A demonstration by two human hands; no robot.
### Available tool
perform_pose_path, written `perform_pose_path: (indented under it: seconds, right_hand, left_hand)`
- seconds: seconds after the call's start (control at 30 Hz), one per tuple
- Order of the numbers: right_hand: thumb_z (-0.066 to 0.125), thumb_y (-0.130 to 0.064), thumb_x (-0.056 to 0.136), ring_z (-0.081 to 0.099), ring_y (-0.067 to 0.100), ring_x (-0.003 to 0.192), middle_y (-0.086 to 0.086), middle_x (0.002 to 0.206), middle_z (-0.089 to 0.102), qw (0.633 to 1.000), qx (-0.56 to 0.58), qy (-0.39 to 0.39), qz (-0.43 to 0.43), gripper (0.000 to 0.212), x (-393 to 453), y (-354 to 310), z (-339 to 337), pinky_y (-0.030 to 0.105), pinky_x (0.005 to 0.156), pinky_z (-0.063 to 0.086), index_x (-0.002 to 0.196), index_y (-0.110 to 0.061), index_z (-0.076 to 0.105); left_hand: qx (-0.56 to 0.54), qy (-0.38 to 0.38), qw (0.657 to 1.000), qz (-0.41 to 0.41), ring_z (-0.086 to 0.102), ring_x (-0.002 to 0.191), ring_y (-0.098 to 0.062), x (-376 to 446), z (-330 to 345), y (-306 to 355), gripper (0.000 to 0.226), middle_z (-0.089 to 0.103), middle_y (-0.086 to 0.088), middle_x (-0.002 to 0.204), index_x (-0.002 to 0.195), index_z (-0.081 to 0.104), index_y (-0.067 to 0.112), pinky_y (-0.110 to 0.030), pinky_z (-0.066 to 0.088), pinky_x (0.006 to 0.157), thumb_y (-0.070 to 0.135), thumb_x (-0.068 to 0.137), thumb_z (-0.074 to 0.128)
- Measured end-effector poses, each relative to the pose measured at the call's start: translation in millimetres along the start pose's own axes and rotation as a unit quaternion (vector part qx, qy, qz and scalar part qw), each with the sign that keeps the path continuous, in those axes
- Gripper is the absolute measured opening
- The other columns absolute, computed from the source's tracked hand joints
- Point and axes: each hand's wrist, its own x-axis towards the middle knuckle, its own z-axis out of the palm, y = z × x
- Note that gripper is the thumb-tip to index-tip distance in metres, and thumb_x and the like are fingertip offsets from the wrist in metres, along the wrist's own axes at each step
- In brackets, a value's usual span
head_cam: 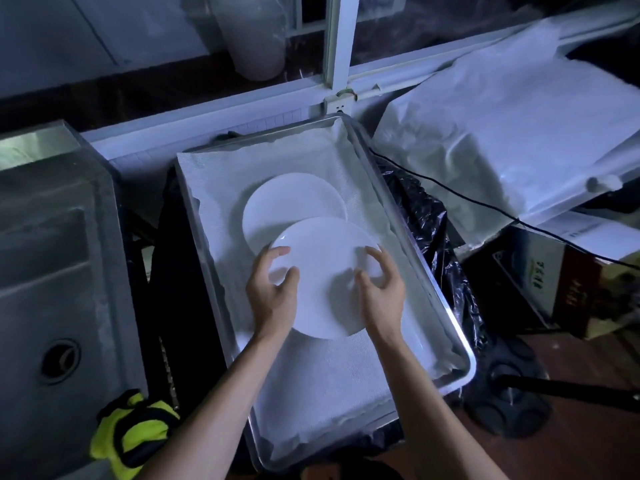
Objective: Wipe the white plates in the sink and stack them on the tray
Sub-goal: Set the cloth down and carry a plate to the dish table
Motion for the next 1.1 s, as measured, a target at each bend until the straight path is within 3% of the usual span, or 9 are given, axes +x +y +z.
perform_pose_path:
  seconds: [0.1,0.27,0.4,0.47,0.63,0.77,0.9,1.0,1.1]
  right_hand:
    - [0.067,-0.026,0.082,0.038,-0.023,0.122,-0.014,0.144,0.052,0.999,-0.024,0.027,-0.018,0.036,-12.5,0.2,-14.1,0.010,0.098,0.036,0.114,-0.042,0.069]
    - [0.074,-0.019,0.084,0.050,0.000,0.119,-0.013,0.128,0.055,0.993,-0.043,0.106,-0.010,0.035,-36.5,3.4,-48.4,0.023,0.103,0.040,0.116,-0.033,0.072]
    - [0.074,-0.014,0.084,0.047,0.002,0.123,-0.006,0.135,0.054,0.983,-0.053,0.176,0.007,0.032,-59.7,6.9,-86.6,0.002,0.100,0.028,0.114,-0.024,0.073]
    - [0.075,-0.012,0.084,0.046,0.004,0.125,-0.003,0.137,0.054,0.975,-0.056,0.215,0.017,0.030,-73.3,8.5,-107.9,0.005,0.103,0.027,0.113,-0.020,0.074]
    - [0.073,-0.011,0.085,0.046,0.007,0.127,-0.005,0.137,0.052,0.954,-0.050,0.293,0.031,0.025,-113.0,21.2,-169.5,0.013,0.106,0.031,0.109,-0.019,0.074]
    - [0.073,-0.013,0.085,0.047,0.011,0.129,-0.004,0.139,0.051,0.934,-0.034,0.351,0.052,0.025,-153.2,43.9,-227.1,0.032,0.110,0.038,0.108,-0.022,0.074]
    - [0.071,-0.016,0.085,0.047,0.011,0.129,-0.006,0.140,0.049,0.915,-0.012,0.398,0.066,0.026,-205.3,77.2,-290.3,0.036,0.107,0.041,0.110,-0.023,0.074]
    - [0.067,-0.027,0.080,0.048,0.005,0.127,-0.012,0.138,0.050,0.897,-0.002,0.437,0.071,0.029,-248.8,106.1,-338.1,0.024,0.101,0.041,0.109,-0.026,0.073]
    - [0.065,-0.033,0.078,0.047,-0.014,0.119,-0.033,0.128,0.047,0.875,0.043,0.477,0.075,0.038,-294.9,134.4,-385.2,0.003,0.087,0.040,0.114,-0.023,0.073]
  left_hand:
    - [0.015,-0.030,0.999,0.022,0.056,0.119,0.004,-7.5,4.7,2.5,0.039,0.065,0.005,0.129,0.118,0.070,0.015,-0.004,0.041,0.087,-0.004,0.084,0.067]
    - [0.065,-0.106,0.989,0.079,0.053,0.128,-0.005,-24.2,20.9,5.1,0.041,0.061,0.000,0.135,0.121,0.071,0.014,-0.025,0.041,0.108,0.005,0.082,0.078]
    - [0.092,-0.180,0.973,0.115,0.047,0.119,0.017,-48.6,47.0,10.4,0.046,0.056,0.010,0.131,0.120,0.072,0.018,-0.003,0.034,0.098,0.006,0.077,0.081]
    - [0.096,-0.217,0.964,0.122,0.047,0.117,0.018,-64.8,61.5,16.2,0.048,0.056,0.013,0.129,0.120,0.072,0.020,-0.002,0.035,0.097,0.006,0.075,0.081]
    - [0.122,-0.305,0.934,0.140,0.052,0.118,0.001,-120.9,98.0,34.8,0.046,0.057,0.011,0.131,0.122,0.071,0.021,-0.028,0.046,0.105,0.012,0.078,0.080]
    - [0.150,-0.369,0.898,0.189,0.054,0.122,-0.007,-185.8,127.8,42.2,0.045,0.056,0.010,0.137,0.124,0.070,0.021,-0.027,0.045,0.102,0.017,0.081,0.080]
    - [0.156,-0.422,0.871,0.199,0.053,0.126,-0.010,-266.5,151.9,42.3,0.045,0.053,0.008,0.139,0.126,0.070,0.017,-0.027,0.044,0.104,0.017,0.082,0.080]
    - [0.153,-0.461,0.848,0.214,0.056,0.124,-0.014,-334.7,166.4,41.2,0.045,0.052,0.007,0.136,0.127,0.070,0.016,-0.033,0.047,0.104,0.016,0.082,0.080]
    - [0.145,-0.494,0.831,0.212,0.059,0.119,-0.014,-404.6,183.3,37.4,0.044,0.054,0.006,0.133,0.124,0.071,0.014,-0.034,0.050,0.104,0.012,0.081,0.079]
